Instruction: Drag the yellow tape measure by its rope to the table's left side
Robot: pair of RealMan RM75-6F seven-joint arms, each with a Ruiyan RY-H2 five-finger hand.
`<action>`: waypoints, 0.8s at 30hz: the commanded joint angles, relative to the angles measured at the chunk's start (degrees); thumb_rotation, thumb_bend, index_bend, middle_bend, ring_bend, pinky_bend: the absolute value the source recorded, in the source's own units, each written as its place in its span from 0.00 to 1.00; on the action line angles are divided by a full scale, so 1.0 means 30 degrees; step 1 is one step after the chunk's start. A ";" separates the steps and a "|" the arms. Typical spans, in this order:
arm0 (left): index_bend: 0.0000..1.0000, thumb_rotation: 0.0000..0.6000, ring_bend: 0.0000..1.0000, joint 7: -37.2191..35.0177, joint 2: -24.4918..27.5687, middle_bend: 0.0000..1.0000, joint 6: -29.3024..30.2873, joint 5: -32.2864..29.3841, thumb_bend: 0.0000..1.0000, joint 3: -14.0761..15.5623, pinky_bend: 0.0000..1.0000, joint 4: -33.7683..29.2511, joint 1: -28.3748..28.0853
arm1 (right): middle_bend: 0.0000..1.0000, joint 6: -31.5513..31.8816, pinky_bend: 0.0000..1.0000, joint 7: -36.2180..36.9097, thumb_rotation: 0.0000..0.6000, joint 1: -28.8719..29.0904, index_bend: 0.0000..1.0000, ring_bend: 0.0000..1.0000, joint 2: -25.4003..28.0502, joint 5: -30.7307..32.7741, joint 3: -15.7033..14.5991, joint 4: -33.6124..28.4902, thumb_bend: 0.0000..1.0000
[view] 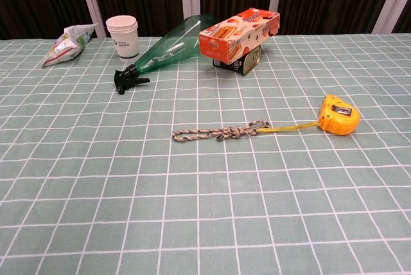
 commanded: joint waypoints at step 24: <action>0.00 1.00 0.00 0.0043 0.0189 0.00 -0.0258 -0.0071 0.00 0.0086 0.00 -0.0089 -0.0040 | 0.00 0.0055 0.00 0.0165 1.00 -0.0083 0.00 0.00 0.0014 0.0314 0.0147 -0.0108 0.18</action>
